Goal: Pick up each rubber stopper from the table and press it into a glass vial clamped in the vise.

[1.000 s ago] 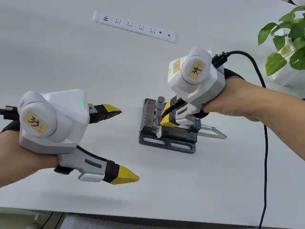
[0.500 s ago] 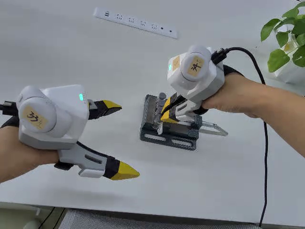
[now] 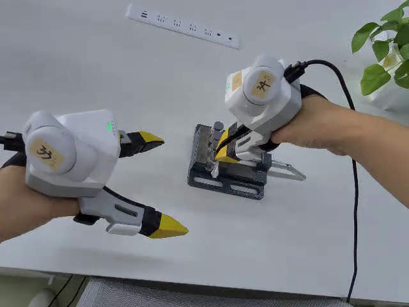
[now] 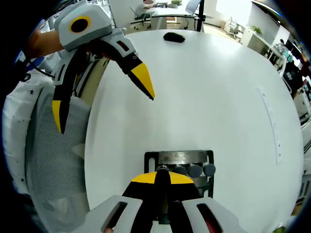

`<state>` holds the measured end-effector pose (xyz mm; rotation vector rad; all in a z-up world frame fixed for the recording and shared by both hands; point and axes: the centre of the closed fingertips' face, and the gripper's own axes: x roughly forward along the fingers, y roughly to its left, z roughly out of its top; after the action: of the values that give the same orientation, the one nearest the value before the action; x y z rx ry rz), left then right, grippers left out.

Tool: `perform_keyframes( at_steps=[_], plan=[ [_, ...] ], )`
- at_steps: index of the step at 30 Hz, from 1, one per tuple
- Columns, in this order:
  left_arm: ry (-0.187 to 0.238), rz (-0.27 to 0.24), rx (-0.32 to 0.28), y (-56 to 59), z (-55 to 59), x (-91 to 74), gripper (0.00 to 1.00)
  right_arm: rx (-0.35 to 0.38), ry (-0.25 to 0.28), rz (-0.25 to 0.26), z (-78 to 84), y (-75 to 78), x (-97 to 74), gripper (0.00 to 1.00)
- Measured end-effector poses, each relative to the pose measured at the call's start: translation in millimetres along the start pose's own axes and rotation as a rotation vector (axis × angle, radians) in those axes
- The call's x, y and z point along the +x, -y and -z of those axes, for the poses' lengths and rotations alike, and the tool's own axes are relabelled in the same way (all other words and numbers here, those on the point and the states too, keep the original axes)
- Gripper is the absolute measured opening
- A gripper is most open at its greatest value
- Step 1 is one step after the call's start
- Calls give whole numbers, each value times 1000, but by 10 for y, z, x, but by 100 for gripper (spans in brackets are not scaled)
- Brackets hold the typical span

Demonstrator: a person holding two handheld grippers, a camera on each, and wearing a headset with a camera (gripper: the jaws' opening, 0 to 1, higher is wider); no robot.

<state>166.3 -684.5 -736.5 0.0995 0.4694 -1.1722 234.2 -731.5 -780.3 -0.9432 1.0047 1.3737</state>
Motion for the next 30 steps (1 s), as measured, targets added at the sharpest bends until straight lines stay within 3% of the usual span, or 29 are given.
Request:
perform_keyframes(
  at_steps=[30],
  plan=[
    [14, 3, -5, -12, -25, 14, 88, -35, -71, -20, -4, 12, 25, 3]
  ],
)
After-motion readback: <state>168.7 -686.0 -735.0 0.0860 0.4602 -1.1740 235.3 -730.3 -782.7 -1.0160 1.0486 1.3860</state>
